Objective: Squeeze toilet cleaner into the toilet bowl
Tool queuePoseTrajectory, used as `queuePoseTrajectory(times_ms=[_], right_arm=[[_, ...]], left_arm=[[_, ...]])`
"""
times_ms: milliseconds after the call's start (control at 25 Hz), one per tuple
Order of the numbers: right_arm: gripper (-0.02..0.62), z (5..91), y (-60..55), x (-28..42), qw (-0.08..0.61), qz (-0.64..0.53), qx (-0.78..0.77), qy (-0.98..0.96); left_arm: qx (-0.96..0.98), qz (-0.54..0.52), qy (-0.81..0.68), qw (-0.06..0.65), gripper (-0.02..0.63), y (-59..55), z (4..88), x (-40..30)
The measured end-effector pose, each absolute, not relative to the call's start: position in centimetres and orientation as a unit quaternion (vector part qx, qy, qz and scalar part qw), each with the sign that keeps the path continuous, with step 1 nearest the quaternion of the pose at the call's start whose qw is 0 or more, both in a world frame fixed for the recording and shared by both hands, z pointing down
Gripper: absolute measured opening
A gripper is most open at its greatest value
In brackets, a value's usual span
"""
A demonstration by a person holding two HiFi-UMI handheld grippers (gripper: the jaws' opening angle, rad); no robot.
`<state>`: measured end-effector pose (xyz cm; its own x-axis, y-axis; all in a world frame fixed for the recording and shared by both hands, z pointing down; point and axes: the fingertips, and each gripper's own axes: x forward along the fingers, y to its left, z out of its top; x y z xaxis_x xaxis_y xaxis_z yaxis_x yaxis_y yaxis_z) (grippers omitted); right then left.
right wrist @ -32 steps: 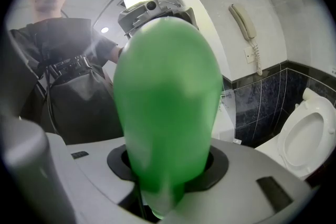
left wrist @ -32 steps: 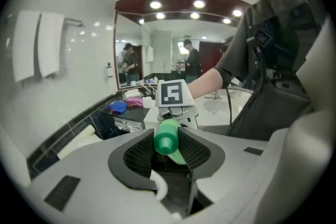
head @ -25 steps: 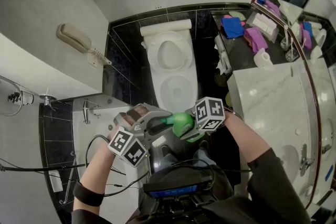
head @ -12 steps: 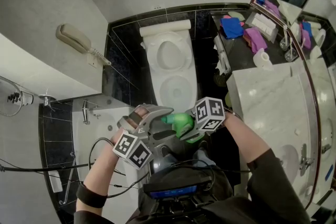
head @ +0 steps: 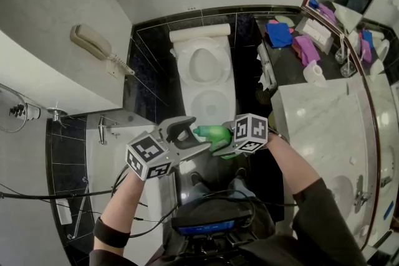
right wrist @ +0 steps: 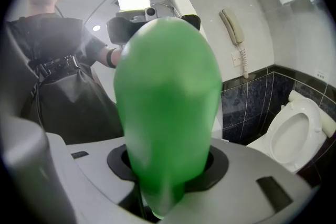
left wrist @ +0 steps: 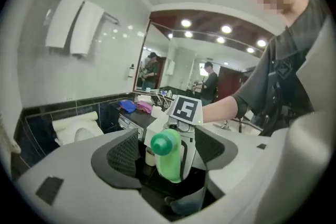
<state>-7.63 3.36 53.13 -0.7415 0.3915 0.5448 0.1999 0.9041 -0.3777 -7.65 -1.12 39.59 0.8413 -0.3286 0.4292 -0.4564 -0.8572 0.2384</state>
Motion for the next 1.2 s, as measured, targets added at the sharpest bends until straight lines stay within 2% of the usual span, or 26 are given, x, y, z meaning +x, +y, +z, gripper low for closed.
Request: queuePoseTrajectory(times_ms=[80,120,160,600,680,720,960,1200], right_arm=[[0.189,52.6,2.8,-7.9,0.318,0.143,-0.145,-0.926],[0.189,52.6,2.4,-8.0,0.315,0.137,-0.134,-0.929],[0.189,52.7,1.9,-8.1,0.313,0.129,-0.122,-0.933],[0.189,51.4,0.1,-9.4,0.298,0.091,-0.075,-0.947],[0.19,50.6,0.8,-9.6,0.294,0.102,-0.088,-0.946],[0.19,50.6,1.1,-9.5,0.294,0.105,-0.096,-0.945],[0.189,50.9,2.6,-9.0,0.3,0.118,-0.131,-0.937],[0.189,51.2,3.7,-9.1,0.281,0.122,-0.149,-0.94]], left_arm=[[0.938,0.169,-0.217,0.212,0.295,-1.8,39.3,-8.0],[0.936,0.162,-0.22,0.222,0.252,-2.1,39.2,-8.2],[0.935,0.161,-0.223,0.224,0.238,-2.3,39.1,-8.3],[0.941,0.184,-0.213,0.19,0.239,-3.3,38.2,-8.0],[0.944,0.186,-0.208,0.174,0.156,-3.1,38.1,-7.8],[0.947,0.188,-0.202,0.164,0.143,-2.8,38.0,-7.7],[0.955,0.248,-0.15,0.064,0.138,-1.0,38.3,-6.9],[0.934,0.303,-0.1,-0.159,0.138,1.2,38.1,-6.2]])
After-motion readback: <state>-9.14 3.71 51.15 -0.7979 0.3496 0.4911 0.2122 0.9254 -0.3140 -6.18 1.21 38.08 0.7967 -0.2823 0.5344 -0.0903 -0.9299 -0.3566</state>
